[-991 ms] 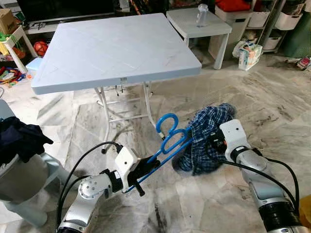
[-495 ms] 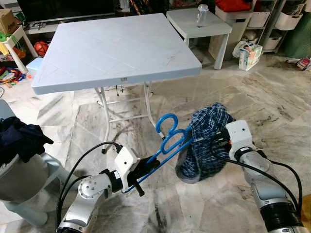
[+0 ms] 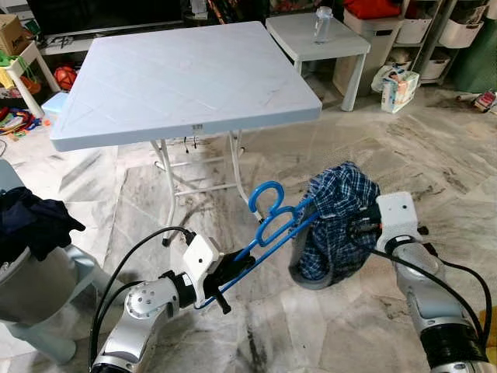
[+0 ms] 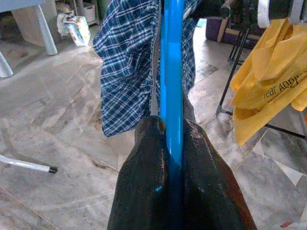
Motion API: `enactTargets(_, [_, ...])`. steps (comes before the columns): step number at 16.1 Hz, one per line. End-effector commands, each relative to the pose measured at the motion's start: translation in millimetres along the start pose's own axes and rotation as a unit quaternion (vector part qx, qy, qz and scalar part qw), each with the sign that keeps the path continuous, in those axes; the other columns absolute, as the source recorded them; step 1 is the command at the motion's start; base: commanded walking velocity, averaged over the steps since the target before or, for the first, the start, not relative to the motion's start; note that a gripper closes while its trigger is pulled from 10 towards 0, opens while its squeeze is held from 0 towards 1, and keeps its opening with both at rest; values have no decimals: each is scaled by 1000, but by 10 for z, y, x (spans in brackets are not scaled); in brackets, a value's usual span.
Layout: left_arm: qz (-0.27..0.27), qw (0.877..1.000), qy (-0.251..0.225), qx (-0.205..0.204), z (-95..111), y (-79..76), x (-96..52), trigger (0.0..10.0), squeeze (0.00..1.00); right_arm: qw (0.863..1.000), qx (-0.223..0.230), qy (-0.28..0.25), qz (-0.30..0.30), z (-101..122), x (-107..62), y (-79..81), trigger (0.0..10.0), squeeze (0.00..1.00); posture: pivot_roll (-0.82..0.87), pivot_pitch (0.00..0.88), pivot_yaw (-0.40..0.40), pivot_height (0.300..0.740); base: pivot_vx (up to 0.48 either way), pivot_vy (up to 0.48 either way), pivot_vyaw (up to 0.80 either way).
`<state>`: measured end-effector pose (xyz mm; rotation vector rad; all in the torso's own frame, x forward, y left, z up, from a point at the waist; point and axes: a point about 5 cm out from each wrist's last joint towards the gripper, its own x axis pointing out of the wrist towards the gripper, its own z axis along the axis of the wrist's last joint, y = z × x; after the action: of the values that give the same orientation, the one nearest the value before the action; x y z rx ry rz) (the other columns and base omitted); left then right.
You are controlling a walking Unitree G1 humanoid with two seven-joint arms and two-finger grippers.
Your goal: Hang hanger
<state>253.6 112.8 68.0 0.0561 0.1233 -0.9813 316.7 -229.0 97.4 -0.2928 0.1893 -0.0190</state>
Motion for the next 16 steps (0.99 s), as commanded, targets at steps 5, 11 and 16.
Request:
enactTargets(5, [18,1000,-3,8,10,33,8,0,0,998,5,-36,-51,164,50,-174,0,0,-77,49,-18,740,0,0,0])
enactTargets(11, [-17,999,44,26,-85,-105,-179,0,0,984,16,-101,-148,543,138,-337,0,0,-75,52,-14,740,0,0,0])
enactTargets(16, [-29,995,90,11,-248,-270,-492,0,0,973,-24,-123,-195,773,251,-420,0,0,-38,58,-17,740,0,0,0])
